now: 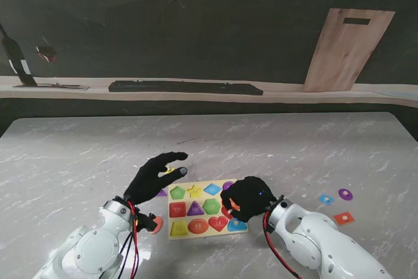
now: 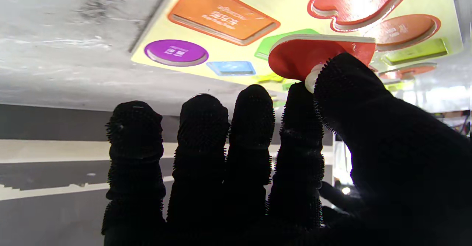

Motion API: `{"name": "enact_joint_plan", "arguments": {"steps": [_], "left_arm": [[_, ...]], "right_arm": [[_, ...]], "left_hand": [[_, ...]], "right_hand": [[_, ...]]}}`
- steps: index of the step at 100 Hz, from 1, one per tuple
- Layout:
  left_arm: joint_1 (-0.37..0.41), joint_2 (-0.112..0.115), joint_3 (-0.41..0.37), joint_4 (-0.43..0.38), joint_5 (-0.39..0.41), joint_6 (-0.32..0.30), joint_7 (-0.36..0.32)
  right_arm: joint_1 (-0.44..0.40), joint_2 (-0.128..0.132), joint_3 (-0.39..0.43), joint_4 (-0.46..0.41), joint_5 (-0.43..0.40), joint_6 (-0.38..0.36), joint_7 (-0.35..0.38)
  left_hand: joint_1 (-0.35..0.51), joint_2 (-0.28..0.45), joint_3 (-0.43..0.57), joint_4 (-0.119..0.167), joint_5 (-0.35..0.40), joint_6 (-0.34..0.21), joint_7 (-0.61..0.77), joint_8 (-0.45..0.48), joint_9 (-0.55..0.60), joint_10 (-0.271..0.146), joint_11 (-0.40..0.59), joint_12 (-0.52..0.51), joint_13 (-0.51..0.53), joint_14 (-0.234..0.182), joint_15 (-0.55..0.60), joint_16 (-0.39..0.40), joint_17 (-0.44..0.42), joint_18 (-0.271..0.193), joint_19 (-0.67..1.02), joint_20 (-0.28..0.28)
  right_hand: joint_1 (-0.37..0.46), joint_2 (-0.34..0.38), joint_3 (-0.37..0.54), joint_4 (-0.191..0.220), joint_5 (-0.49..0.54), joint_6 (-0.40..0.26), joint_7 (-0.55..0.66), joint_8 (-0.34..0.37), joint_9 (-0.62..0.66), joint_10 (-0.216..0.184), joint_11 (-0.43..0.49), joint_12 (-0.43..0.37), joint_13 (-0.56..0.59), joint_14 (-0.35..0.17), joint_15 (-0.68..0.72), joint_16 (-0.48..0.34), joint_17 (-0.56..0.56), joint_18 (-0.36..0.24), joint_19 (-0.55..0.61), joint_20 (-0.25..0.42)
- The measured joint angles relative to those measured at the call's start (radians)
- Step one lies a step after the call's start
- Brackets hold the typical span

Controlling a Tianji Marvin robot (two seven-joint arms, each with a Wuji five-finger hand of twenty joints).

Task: Fit puzzle pieces into a puzzle board

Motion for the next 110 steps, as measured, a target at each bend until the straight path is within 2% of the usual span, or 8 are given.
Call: {"name": "enact_joint_plan", "arguments": {"steps": [14, 37, 110], "left_arm": [[-0.003, -0.001, -0.001, 0.002, -0.006, 0.000, 0.001], [-0.011, -0.001, -0.001, 0.009, -0.012, 0.008, -0.003], [-0.020, -0.001, 0.001, 0.021, -0.021, 0.008, -0.010]], "right_arm": [[0.043, -0.011, -0.069, 0.021, 0.046, 0.047, 0.027], [0.076, -0.021, -0.114, 0.039, 0.074, 0.058, 0.072], [0.098, -0.022, -0.163, 0.062, 0.084, 0.080, 0.098]], "left_hand": [[0.000, 0.000, 0.000, 0.000, 0.000, 0.000, 0.000, 0.000, 0.000, 0.000, 0.000, 0.000, 0.000, 0.000, 0.000, 0.000, 0.000, 0.000, 0.000, 0.000], [0.000, 0.000, 0.000, 0.000, 0.000, 0.000, 0.000, 0.000, 0.000, 0.000, 0.000, 0.000, 0.000, 0.000, 0.000, 0.000, 0.000, 0.000, 0.000, 0.000], [0.000, 0.000, 0.000, 0.000, 0.000, 0.000, 0.000, 0.000, 0.000, 0.000, 0.000, 0.000, 0.000, 0.000, 0.000, 0.000, 0.000, 0.000, 0.000, 0.000]], "right_hand": [[0.000, 0.000, 0.000, 0.000, 0.000, 0.002, 0.000, 0.000, 0.000, 0.011, 0.000, 0.000, 0.000, 0.002, 0.007, 0.000, 0.000, 0.011, 0.002, 0.000], [0.022, -0.011, 0.000, 0.000, 0.002, 0.017, 0.000, 0.000, 0.000, 0.023, 0.000, 0.000, 0.000, 0.014, 0.009, 0.000, 0.000, 0.014, 0.011, 0.000], [0.032, -0.037, 0.013, 0.000, 0.023, 0.040, 0.000, 0.000, 0.011, 0.034, 0.000, 0.000, 0.012, 0.024, 0.022, 0.000, 0.000, 0.026, 0.030, 0.000]]}}
